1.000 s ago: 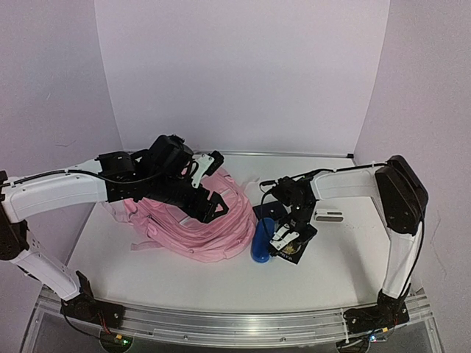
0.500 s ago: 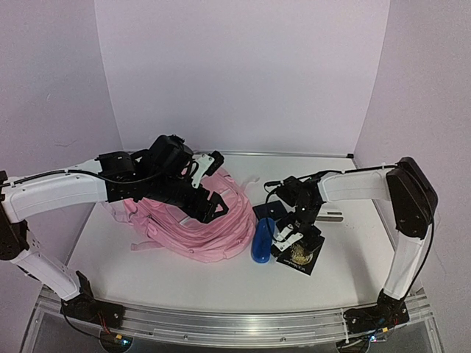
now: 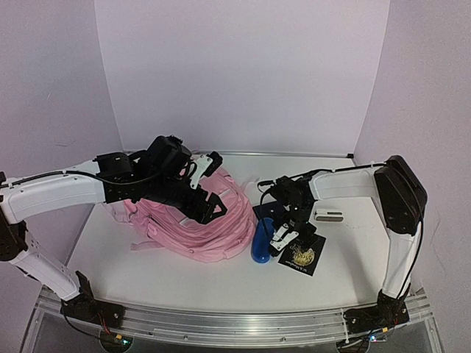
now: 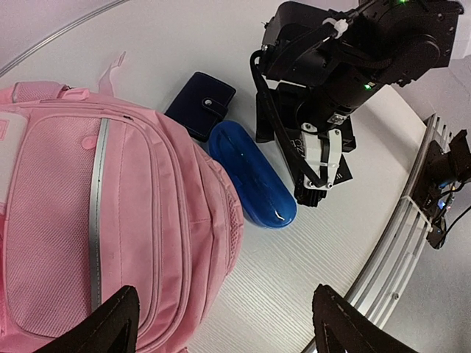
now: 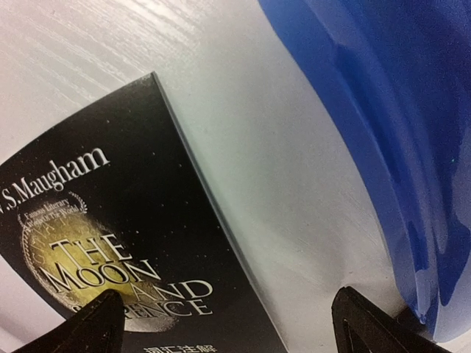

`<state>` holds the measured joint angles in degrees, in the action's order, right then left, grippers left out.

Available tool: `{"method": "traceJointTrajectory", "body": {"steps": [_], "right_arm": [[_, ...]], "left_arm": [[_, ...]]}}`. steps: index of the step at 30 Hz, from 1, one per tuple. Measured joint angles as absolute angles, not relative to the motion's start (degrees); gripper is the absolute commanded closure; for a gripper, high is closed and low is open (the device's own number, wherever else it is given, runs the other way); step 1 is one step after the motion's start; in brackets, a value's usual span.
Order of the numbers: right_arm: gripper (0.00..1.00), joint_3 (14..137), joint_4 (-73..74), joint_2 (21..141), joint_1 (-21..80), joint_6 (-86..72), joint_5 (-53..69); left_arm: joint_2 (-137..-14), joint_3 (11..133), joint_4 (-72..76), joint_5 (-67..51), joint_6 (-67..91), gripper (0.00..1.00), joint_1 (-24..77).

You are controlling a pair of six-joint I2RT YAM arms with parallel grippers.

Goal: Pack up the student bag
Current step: Pick up the book from the center of the board.

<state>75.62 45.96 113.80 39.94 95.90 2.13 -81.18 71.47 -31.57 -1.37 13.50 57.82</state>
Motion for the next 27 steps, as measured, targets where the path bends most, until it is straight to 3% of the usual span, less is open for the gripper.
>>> {"method": "traceJointTrajectory", "body": {"steps": [3, 9, 27], "right_arm": [[0.12, 75.2, 46.4, 113.8, 40.2, 96.5, 1.5], [0.02, 75.6, 48.0, 113.8, 40.9, 96.2, 1.1], [0.02, 71.3, 48.7, 110.9, 43.7, 95.1, 0.9]], "left_arm": [[-81.0, 71.4, -31.6, -1.4, 13.5, 0.19, 57.8], [-80.9, 71.4, -31.6, -1.3, 13.5, 0.19, 57.8], [-80.9, 71.4, -31.6, -1.4, 13.5, 0.19, 57.8]]}}
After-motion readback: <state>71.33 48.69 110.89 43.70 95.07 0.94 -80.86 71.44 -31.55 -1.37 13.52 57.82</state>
